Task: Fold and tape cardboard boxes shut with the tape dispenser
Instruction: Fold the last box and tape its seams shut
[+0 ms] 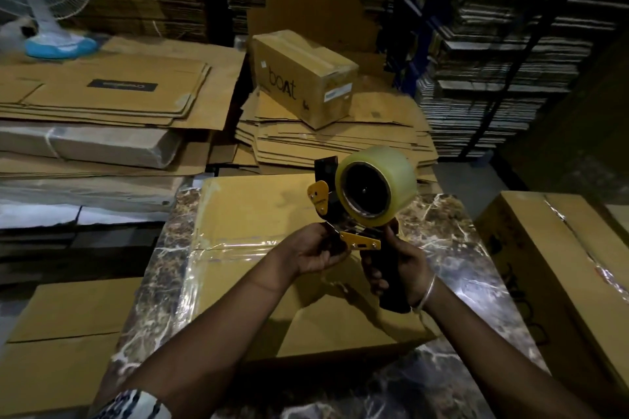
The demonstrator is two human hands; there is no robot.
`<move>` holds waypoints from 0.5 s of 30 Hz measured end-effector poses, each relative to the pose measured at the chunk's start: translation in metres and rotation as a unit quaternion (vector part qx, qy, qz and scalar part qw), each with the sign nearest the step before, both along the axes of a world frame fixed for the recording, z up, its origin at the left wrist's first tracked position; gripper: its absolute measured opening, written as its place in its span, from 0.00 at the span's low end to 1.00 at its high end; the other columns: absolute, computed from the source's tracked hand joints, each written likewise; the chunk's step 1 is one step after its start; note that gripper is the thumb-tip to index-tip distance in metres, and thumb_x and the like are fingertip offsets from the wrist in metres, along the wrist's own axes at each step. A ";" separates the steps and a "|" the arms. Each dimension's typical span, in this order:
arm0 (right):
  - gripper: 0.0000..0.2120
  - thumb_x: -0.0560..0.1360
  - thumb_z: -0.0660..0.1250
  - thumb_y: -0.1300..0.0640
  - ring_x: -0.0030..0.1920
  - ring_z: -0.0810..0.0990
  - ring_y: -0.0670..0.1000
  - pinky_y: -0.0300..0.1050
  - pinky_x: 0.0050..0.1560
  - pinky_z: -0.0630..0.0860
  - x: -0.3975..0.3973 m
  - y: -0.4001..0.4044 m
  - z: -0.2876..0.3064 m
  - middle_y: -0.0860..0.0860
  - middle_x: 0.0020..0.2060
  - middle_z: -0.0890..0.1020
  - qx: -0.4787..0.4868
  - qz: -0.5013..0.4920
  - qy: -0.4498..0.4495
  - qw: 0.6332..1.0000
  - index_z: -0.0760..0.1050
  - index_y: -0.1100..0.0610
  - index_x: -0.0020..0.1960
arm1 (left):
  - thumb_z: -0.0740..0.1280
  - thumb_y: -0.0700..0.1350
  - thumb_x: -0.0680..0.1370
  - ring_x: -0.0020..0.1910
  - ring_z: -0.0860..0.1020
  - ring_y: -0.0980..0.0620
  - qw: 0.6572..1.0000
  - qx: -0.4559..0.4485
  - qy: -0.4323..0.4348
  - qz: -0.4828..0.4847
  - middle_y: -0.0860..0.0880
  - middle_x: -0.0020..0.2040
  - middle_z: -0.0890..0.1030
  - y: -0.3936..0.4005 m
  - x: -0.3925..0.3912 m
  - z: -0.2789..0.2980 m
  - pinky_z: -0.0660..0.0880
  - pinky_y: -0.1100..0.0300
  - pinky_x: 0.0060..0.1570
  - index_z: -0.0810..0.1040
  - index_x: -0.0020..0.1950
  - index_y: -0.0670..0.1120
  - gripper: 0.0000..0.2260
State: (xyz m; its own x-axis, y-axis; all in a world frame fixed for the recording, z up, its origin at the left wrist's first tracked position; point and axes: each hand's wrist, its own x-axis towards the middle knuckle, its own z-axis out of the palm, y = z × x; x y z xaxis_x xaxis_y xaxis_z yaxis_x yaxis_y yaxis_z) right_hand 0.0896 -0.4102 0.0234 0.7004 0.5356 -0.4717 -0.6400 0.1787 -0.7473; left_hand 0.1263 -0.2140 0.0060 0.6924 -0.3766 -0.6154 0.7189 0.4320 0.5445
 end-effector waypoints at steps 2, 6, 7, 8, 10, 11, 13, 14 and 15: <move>0.36 0.52 0.79 0.28 0.22 0.64 0.50 0.40 0.26 0.59 0.004 -0.013 -0.002 0.54 0.28 0.67 0.000 -0.002 -0.003 1.000 0.74 0.60 0.35 | 0.60 0.40 0.83 0.38 0.82 0.51 1.000 0.019 -0.002 -0.013 0.44 0.44 0.80 -0.016 0.005 0.000 0.82 0.60 0.33 0.75 0.56 0.41 0.06; 0.36 0.53 0.77 0.27 0.23 0.63 0.49 0.42 0.27 0.57 0.009 -0.037 -0.006 0.53 0.28 0.66 0.013 -0.008 0.009 1.000 0.74 0.59 0.35 | 0.53 0.39 0.84 0.37 0.84 0.49 0.999 -0.008 0.001 -0.033 0.43 0.42 0.83 -0.035 0.013 0.004 0.82 0.58 0.34 0.76 0.53 0.40 0.12; 0.35 0.55 0.76 0.27 0.23 0.63 0.49 0.41 0.26 0.59 0.010 -0.044 -0.007 0.53 0.27 0.66 0.015 -0.009 0.012 1.000 0.74 0.59 0.35 | 0.51 0.39 0.84 0.37 0.84 0.47 0.999 -0.017 0.009 -0.031 0.42 0.42 0.84 -0.036 0.016 0.005 0.82 0.56 0.34 0.76 0.51 0.40 0.14; 0.34 0.57 0.74 0.27 0.23 0.63 0.49 0.41 0.25 0.61 0.011 -0.050 -0.009 0.53 0.28 0.67 0.014 -0.014 0.015 1.000 0.74 0.59 0.35 | 0.50 0.40 0.83 0.38 0.85 0.45 0.999 -0.023 0.015 -0.028 0.41 0.43 0.84 -0.038 0.019 0.006 0.83 0.54 0.34 0.77 0.52 0.39 0.16; 0.33 0.67 0.66 0.27 0.23 0.63 0.49 0.41 0.23 0.63 0.012 -0.061 -0.013 0.54 0.28 0.67 0.000 -0.034 0.023 0.999 0.74 0.60 0.37 | 0.50 0.42 0.82 0.43 0.84 0.41 0.999 -0.021 0.030 -0.028 0.39 0.50 0.83 -0.042 0.026 0.007 0.83 0.48 0.35 0.75 0.59 0.38 0.17; 0.32 0.71 0.61 0.29 0.23 0.63 0.49 0.41 0.23 0.63 0.012 -0.067 -0.015 0.54 0.29 0.67 -0.002 -0.047 0.025 0.999 0.74 0.60 0.38 | 0.51 0.44 0.83 0.44 0.84 0.40 0.999 -0.015 0.035 -0.031 0.39 0.51 0.83 -0.046 0.030 0.009 0.83 0.47 0.35 0.75 0.61 0.37 0.17; 0.28 0.76 0.57 0.34 0.24 0.64 0.49 0.40 0.22 0.63 0.010 -0.074 -0.017 0.55 0.30 0.68 0.023 -0.077 0.029 0.996 0.74 0.60 0.43 | 0.53 0.46 0.84 0.39 0.85 0.42 0.998 0.012 0.040 -0.037 0.40 0.44 0.85 -0.054 0.036 0.014 0.83 0.48 0.34 0.76 0.56 0.37 0.16; 0.26 0.77 0.57 0.35 0.24 0.64 0.49 0.40 0.22 0.63 0.010 -0.078 -0.017 0.55 0.31 0.68 0.034 -0.083 0.027 0.996 0.74 0.59 0.45 | 0.53 0.47 0.84 0.35 0.85 0.44 0.997 0.026 0.045 -0.049 0.41 0.38 0.84 -0.059 0.040 0.018 0.83 0.49 0.34 0.76 0.52 0.37 0.16; 0.27 0.77 0.56 0.35 0.24 0.64 0.49 0.40 0.22 0.63 0.010 -0.081 -0.017 0.55 0.31 0.67 0.036 -0.082 0.025 0.996 0.74 0.59 0.44 | 0.53 0.47 0.84 0.30 0.84 0.46 0.996 0.047 0.053 -0.055 0.42 0.32 0.82 -0.062 0.043 0.020 0.82 0.51 0.35 0.75 0.48 0.38 0.17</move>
